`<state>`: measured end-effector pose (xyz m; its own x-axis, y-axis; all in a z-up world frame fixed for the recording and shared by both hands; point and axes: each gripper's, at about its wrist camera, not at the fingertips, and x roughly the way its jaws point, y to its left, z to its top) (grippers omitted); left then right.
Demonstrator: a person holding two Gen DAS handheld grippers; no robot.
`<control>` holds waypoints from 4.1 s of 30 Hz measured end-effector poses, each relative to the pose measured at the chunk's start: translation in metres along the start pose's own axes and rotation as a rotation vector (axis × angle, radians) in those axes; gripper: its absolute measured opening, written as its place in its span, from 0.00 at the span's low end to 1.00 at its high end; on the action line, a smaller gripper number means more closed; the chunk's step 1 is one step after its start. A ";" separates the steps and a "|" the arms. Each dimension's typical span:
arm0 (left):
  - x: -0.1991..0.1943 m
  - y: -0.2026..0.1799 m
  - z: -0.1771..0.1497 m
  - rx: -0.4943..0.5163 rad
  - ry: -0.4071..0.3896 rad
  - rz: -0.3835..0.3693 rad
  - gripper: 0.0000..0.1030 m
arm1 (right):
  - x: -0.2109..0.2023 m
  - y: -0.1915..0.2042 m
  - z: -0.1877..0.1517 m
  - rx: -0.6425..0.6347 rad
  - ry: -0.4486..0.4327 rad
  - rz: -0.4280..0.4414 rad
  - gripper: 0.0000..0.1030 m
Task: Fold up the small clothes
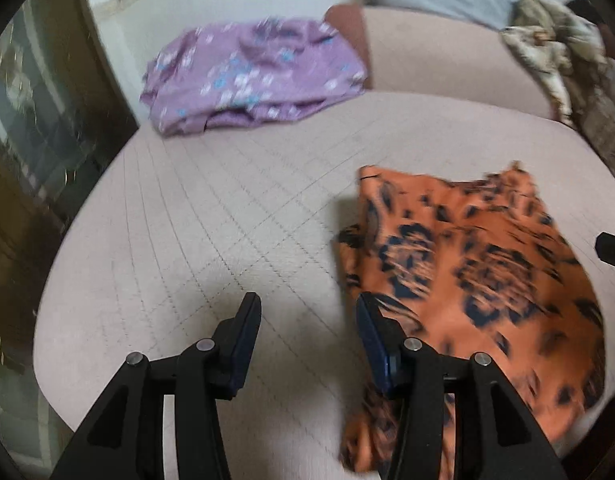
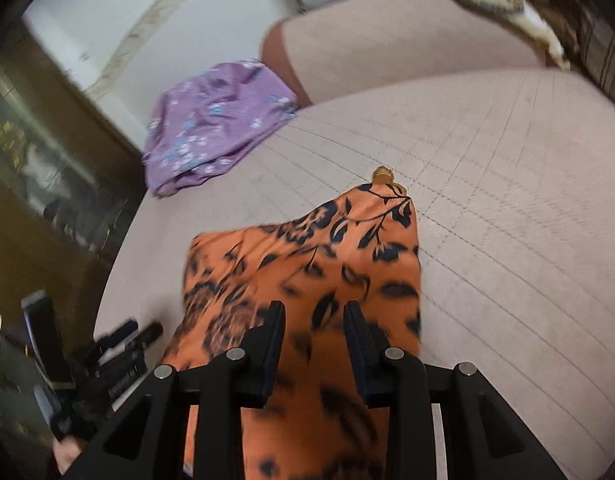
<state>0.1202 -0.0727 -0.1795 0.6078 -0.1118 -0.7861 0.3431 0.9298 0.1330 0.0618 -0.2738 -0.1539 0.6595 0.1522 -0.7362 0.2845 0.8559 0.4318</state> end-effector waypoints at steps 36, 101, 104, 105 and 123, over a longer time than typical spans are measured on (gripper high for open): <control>-0.119 -0.045 -0.018 0.070 -0.235 0.067 0.99 | -0.125 -0.031 -0.079 0.043 -0.268 -0.043 0.73; -0.255 -0.143 0.040 0.058 -0.420 -0.178 0.99 | -0.268 -0.035 -0.093 -0.192 -0.654 -0.324 0.75; -0.255 -0.165 0.044 0.092 -0.424 -0.190 0.99 | -0.277 -0.055 -0.095 -0.153 -0.655 -0.343 0.75; -0.255 -0.170 0.045 0.102 -0.426 -0.194 0.99 | -0.280 -0.060 -0.095 -0.146 -0.656 -0.348 0.75; -0.225 -0.200 0.072 0.114 -0.444 -0.102 0.99 | -0.292 -0.093 -0.085 -0.111 -0.659 -0.391 0.76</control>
<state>-0.0340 -0.2582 0.0144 0.8060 -0.3627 -0.4678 0.4784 0.8645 0.1540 -0.2166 -0.3562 -0.0232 0.8133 -0.4668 -0.3473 0.5333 0.8367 0.1243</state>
